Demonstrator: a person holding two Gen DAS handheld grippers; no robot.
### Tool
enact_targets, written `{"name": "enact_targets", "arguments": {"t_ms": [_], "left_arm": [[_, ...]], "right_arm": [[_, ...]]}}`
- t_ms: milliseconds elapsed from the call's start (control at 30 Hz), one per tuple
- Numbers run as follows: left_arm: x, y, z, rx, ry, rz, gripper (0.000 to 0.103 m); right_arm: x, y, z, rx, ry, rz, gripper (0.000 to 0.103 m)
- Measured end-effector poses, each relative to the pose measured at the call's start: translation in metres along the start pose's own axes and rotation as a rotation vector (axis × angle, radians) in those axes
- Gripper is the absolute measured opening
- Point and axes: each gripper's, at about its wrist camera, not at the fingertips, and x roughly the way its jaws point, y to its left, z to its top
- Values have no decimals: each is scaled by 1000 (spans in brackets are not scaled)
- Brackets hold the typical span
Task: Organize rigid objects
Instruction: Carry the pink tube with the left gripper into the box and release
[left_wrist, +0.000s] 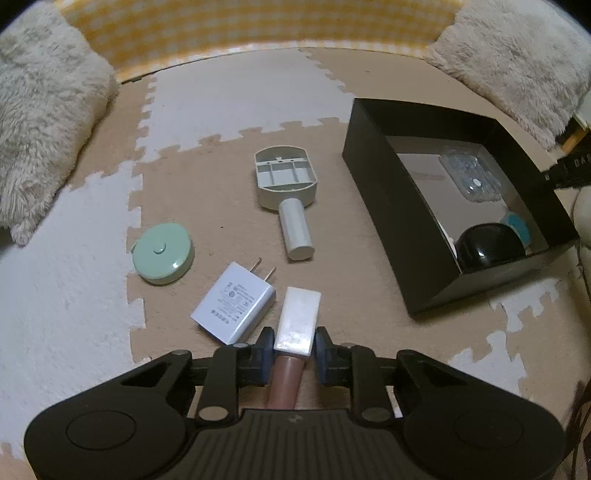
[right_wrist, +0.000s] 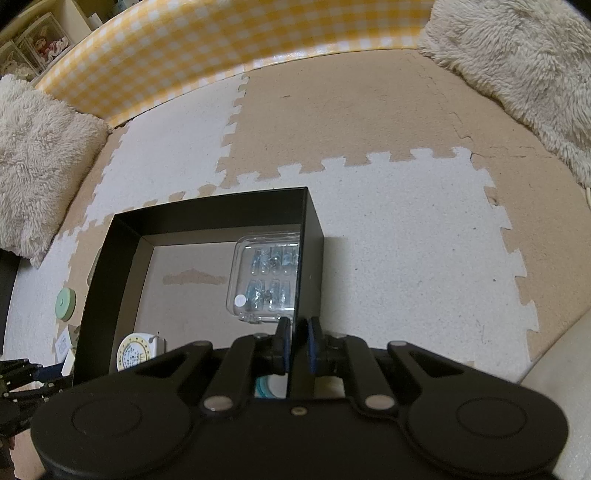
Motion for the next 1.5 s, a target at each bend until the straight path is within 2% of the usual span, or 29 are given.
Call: {"name": "enact_targets", "arguments": {"t_ms": [133, 267, 400, 667, 833, 967, 1133, 1300, 1500], "left_arm": [[-2, -6, -1, 21, -8, -19, 24], [-14, -9, -1, 16, -59, -7, 22], [-31, -12, 2, 17, -114, -26, 22], [-44, -19, 3, 28, -149, -50, 22], [-56, -20, 7, 12, -197, -73, 22], [-70, -23, 18, -13, -255, -123, 22], [-75, -36, 40, -52, -297, -242, 22], [-54, -60, 59, -84, -279, -346, 22], [-9, -88, 78, -140, -222, -410, 22]], "right_arm": [[0, 0, 0, 2, 0, 2, 10], [0, 0, 0, 3, 0, 3, 10], [0, 0, 0, 2, 0, 3, 10], [0, 0, 0, 3, 1, 3, 10], [0, 0, 0, 6, 1, 6, 10], [0, 0, 0, 6, 1, 6, 11], [0, 1, 0, 9, 2, 6, 11], [0, 0, 0, 9, 1, 7, 11], [0, 0, 0, 13, 1, 13, 11]]}}
